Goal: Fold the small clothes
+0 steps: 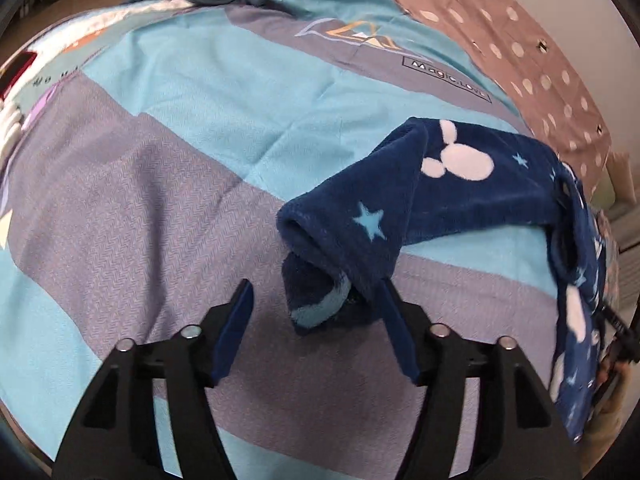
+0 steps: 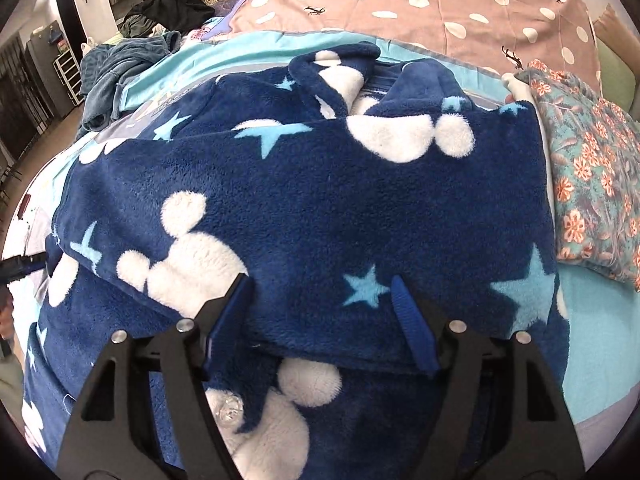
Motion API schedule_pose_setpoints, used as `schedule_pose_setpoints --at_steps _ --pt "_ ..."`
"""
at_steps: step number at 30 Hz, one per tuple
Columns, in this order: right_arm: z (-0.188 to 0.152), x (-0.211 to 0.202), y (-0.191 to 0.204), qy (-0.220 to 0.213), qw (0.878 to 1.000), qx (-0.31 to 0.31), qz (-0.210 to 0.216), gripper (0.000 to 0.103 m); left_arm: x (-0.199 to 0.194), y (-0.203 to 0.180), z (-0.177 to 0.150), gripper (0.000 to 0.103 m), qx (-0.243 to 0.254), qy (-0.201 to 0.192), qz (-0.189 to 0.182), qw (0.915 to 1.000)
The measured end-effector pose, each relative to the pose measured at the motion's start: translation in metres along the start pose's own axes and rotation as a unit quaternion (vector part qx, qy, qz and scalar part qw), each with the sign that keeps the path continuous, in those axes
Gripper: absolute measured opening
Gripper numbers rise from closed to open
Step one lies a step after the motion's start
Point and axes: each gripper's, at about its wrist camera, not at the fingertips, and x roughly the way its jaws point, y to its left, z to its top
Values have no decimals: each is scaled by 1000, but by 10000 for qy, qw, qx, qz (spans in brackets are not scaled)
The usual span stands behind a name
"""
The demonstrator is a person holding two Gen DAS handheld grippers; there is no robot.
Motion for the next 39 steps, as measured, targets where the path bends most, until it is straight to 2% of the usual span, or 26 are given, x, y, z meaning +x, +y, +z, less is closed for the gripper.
schedule_pose_setpoints --at_steps 2,4,6,8,10,12,13,14,15,17,19,22,26,29,31,33,36,37,39 --pt "0 0 1 -21 10000 -10 -20 75 4 4 4 66 -25 80 -172 9998" --pt "-1 1 1 -46 10000 -3 -34 76 8 14 14 66 -310 103 -779 9964" --pt "-1 1 1 -64 10000 14 -27 77 11 22 25 66 -668 -70 -1605 9848" --pt "-2 1 -1 -68 10000 47 14 77 13 25 35 66 -866 -223 -1893 9778" --pt "-1 2 -1 -63 9999 69 44 77 18 24 40 66 -1028 -283 -1892 9761" --pt "-1 2 -1 -67 9999 66 48 77 26 33 37 44 -1342 -162 -1856 9733" --pt "0 2 -1 -70 9999 63 47 77 32 36 35 41 -1504 -85 -1885 9704" --pt "0 2 -1 -69 9999 69 48 77 34 41 32 32 -1627 -61 -1906 9681" --pt "0 3 -1 -73 9999 71 53 77 36 46 29 18 -1731 -47 -1876 9669" --pt "1 3 0 -73 9999 68 50 77 35 57 26 9 -1988 -138 -1883 9617" --pt "1 3 0 -69 9999 63 44 77 25 62 25 8 -2168 -393 -1850 9577" --pt "1 3 -1 -54 9999 84 60 77 -4 64 37 7 -2197 -872 -1729 9561" --pt "1 -7 5 -214 9997 -46 61 81 -46 47 64 7 -1916 -1268 -1841 9557" --pt "2 -27 25 -637 9967 -494 -91 82 -84 12 86 7 -1548 -1432 -1797 9608" --pt "3 -48 49 -1116 9895 -918 -53 83 -103 -10 95 7 -1415 -1427 -1669 9653" --pt "1 -68 77 -1581 9778 -1377 14 88 -117 -30 101 7 -1402 -1291 -1768 9656" --pt "-9 -98 135 -2405 9463 -2157 -134 90 -141 -72 106 7 -1254 -1158 -2144 9617" --pt "-14 -108 157 -2711 9317 -2409 -195 90 -151 -89 108 7 -1127 -1169 -2246 9608" --pt "-23 -122 189 -3083 9110 -2738 -124 90 -171 -124 110 7 -842 -1186 -2395 9599"
